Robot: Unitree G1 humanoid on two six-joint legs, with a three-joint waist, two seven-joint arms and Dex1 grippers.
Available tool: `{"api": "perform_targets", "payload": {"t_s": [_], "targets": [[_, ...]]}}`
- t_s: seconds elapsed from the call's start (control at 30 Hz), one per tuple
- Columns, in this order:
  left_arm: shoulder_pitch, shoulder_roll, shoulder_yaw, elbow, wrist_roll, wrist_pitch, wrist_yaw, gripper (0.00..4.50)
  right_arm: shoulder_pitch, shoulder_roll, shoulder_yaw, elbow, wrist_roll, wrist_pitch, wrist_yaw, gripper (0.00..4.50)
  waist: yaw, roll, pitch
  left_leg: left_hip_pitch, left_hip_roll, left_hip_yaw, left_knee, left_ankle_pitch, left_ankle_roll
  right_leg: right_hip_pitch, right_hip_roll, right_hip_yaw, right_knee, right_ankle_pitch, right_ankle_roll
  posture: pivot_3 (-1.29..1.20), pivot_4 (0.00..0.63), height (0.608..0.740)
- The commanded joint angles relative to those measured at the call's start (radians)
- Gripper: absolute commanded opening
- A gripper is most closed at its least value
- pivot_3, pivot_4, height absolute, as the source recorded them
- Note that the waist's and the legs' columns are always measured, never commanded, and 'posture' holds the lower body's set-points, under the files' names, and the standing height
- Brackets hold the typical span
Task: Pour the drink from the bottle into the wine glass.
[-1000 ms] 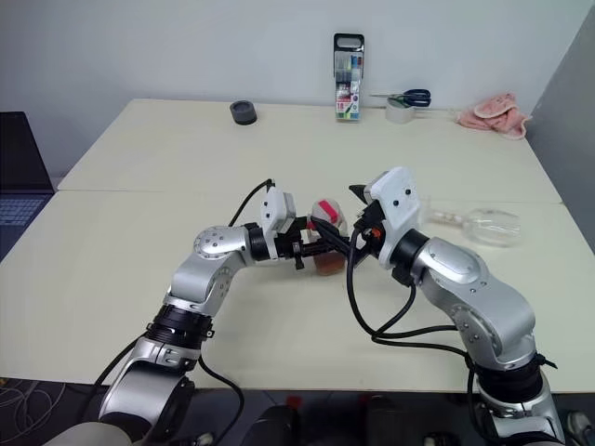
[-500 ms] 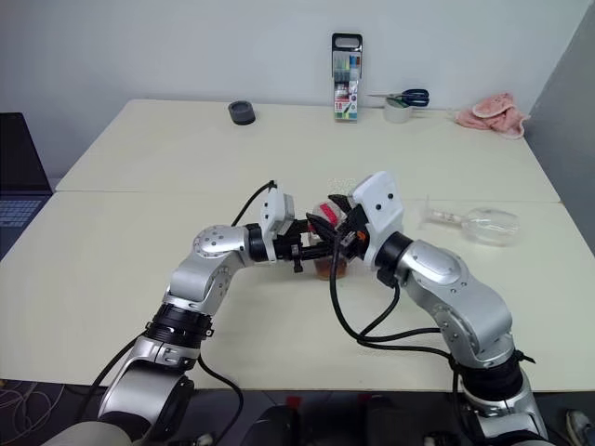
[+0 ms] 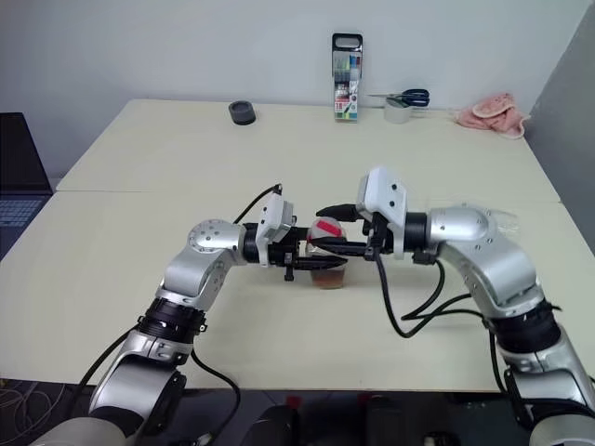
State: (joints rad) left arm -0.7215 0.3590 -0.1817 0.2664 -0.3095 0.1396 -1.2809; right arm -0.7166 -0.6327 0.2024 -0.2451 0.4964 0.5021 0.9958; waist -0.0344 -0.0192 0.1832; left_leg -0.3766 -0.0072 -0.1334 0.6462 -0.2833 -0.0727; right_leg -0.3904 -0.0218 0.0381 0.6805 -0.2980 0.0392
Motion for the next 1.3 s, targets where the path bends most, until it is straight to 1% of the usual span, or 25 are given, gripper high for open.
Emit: {"api": "perform_targets", "payload": {"t_s": [0.03,0.07,0.13,0.23,0.3,0.33,0.4,0.53,0.63,0.8,1.1,1.17,1.23,1.3], "targets": [[-0.025,0.007,0.061,0.010,-0.023,-0.028,0.026,1.74,0.027,-0.008,-0.034,-0.003,0.007,0.009,0.016,2.19,0.000,0.000,0.000,0.000,0.000,0.000,0.000,0.000,0.000,0.000,0.000,0.000,0.000,0.000,0.000,0.00,0.150,0.740],[-0.024,0.003,0.064,0.012,-0.023,-0.026,0.040,1.74,0.041,0.009,-0.054,-0.012,0.010,0.009,-0.019,2.60,0.001,0.000,0.000,0.000,0.000,0.000,0.000,0.000,0.000,0.000,0.000,0.000,0.000,0.000,0.000,0.00,0.150,0.740],[-0.018,-0.007,0.072,0.012,-0.025,-0.019,0.068,1.74,0.068,0.026,-0.085,-0.047,-0.002,0.004,-0.079,3.23,0.001,0.000,0.000,-0.002,0.000,-0.001,0.001,0.000,0.000,-0.001,-0.001,0.000,0.000,0.000,0.000,0.00,0.150,0.740],[-0.012,-0.023,0.086,0.017,-0.025,-0.016,0.105,1.74,0.145,0.032,-0.144,-0.178,-0.005,0.040,-0.190,4.23,0.002,0.000,0.000,-0.006,-0.001,-0.001,0.002,0.002,-0.004,-0.005,-0.002,0.000,0.001,0.000,0.000,0.00,0.150,0.740],[-0.018,-0.035,0.096,0.028,-0.026,-0.016,0.124,1.74,0.223,0.049,-0.172,-0.290,0.015,0.101,-0.283,4.24,0.004,0.000,0.000,-0.007,-0.001,-0.001,0.002,0.002,-0.004,-0.006,-0.002,0.000,0.001,0.000,0.000,0.00,0.150,0.740],[-0.023,-0.039,0.097,0.036,-0.025,-0.019,0.127,1.74,0.261,0.089,-0.175,-0.340,0.001,0.126,-0.367,4.24,0.004,0.000,0.000,-0.007,-0.001,-0.001,0.001,0.002,-0.004,-0.006,-0.002,0.000,0.001,0.000,0.000,0.00,0.150,0.740],[-0.030,-0.043,0.097,0.046,-0.023,-0.024,0.128,1.74,0.300,0.153,-0.173,-0.394,-0.032,0.155,-0.489,4.24,0.003,0.000,0.000,-0.007,-0.001,-0.001,0.001,0.002,-0.004,-0.006,-0.002,0.000,0.001,0.000,0.000,0.00,0.150,0.740],[-0.041,-0.050,0.095,0.068,-0.018,-0.034,0.125,1.74,0.335,0.280,-0.111,-0.445,-0.124,0.170,-0.670,4.24,0.000,0.000,0.000,-0.006,-0.001,0.000,0.002,0.002,-0.004,-0.006,-0.001,0.002,0.003,0.000,0.000,0.00,0.150,0.740],[-0.052,-0.052,0.089,0.086,-0.011,-0.050,0.113,1.74,0.331,0.387,-0.022,-0.425,-0.240,0.136,-0.801,4.24,-0.002,0.000,0.000,-0.005,0.000,0.000,0.001,0.002,-0.004,-0.007,0.000,0.002,0.004,0.001,0.000,0.00,0.150,0.740],[-0.062,-0.056,0.084,0.108,-0.003,-0.071,0.109,1.74,0.317,0.447,0.031,-0.405,-0.285,0.149,-0.827,4.24,-0.005,0.000,0.000,-0.008,-0.001,0.002,0.002,0.003,-0.005,-0.012,-0.001,0.004,0.008,0.001,0.000,0.00,0.150,0.740],[-0.053,-0.052,0.078,0.107,0.003,-0.088,0.107,1.74,0.300,0.490,0.026,-0.366,-0.324,0.133,-0.832,4.24,-0.010,0.000,0.000,-0.008,-0.001,0.002,0.002,0.003,-0.005,-0.014,0.000,0.004,0.010,0.001,-0.001,0.00,0.150,0.740],[-0.051,-0.051,0.078,0.105,0.005,-0.088,0.106,1.74,0.299,0.495,0.026,-0.360,-0.328,0.132,-0.830,3.87,-0.010,0.000,0.000,-0.008,-0.001,0.002,0.002,0.003,-0.005,-0.014,0.000,0.004,0.010,0.001,-0.001,0.00,0.150,0.740],[-0.049,-0.050,0.078,0.104,0.005,-0.089,0.104,1.74,0.298,0.498,0.028,-0.353,-0.332,0.128,-0.828,3.36,-0.011,0.000,0.000,-0.008,-0.001,0.002,0.002,0.003,-0.005,-0.014,0.000,0.004,0.010,0.001,-0.001,0.00,0.150,0.740],[-0.047,-0.049,0.078,0.103,0.006,-0.090,0.103,1.74,0.298,0.499,0.030,-0.348,-0.335,0.125,-0.824,3.27,-0.012,0.000,0.000,-0.008,-0.001,0.002,0.002,0.003,-0.005,-0.014,0.000,0.004,0.010,0.001,-0.001,0.00,0.150,0.740]]}}
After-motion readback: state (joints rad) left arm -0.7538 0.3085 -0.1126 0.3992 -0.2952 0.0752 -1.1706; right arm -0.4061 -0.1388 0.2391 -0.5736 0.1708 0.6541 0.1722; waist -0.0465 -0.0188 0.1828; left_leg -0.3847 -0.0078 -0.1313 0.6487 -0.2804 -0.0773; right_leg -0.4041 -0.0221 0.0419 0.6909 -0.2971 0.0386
